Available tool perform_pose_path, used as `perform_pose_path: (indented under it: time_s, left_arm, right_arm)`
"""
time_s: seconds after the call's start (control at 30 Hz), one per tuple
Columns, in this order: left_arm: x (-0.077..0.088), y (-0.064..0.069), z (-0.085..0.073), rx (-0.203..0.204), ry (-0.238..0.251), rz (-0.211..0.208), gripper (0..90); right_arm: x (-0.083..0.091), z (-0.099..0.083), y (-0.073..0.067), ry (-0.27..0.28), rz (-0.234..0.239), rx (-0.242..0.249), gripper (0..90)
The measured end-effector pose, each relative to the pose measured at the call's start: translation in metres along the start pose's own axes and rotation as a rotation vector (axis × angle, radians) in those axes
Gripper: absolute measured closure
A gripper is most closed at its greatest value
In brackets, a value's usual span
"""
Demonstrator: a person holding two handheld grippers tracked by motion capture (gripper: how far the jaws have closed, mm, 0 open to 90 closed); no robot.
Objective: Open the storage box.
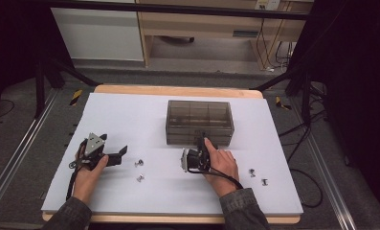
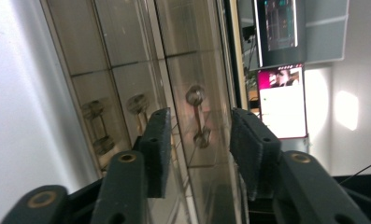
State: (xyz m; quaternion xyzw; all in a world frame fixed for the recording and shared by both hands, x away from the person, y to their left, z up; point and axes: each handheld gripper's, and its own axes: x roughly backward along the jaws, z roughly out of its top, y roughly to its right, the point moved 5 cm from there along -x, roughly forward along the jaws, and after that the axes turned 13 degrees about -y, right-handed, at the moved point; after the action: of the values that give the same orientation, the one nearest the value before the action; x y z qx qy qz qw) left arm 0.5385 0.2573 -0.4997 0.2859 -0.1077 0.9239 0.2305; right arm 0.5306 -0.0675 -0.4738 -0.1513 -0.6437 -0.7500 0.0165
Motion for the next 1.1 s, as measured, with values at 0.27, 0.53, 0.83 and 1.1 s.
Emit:
perform_pose_path:
  time_s: [0.27, 0.53, 0.83, 1.1]
  left_arm:
    - [-0.001, 0.000, 0.000, -0.005, -0.014, -0.002, 5.6]
    - [-0.002, 0.001, 0.000, -0.012, -0.022, -0.008, 5.8]
    - [-0.002, 0.001, 0.000, -0.014, -0.021, -0.014, 6.2]
    - [-0.002, 0.002, 0.000, -0.020, -0.019, -0.013, 6.3]
  right_arm:
    - [-0.002, 0.004, -0.004, -0.003, 0.007, 0.036, 71.6]
    - [-0.004, 0.010, -0.007, 0.010, -0.033, 0.080, 74.5]
    - [-0.009, 0.009, -0.007, -0.009, -0.057, 0.107, 76.6]
    - [-0.010, 0.010, -0.006, -0.001, -0.077, 0.113, 80.7]
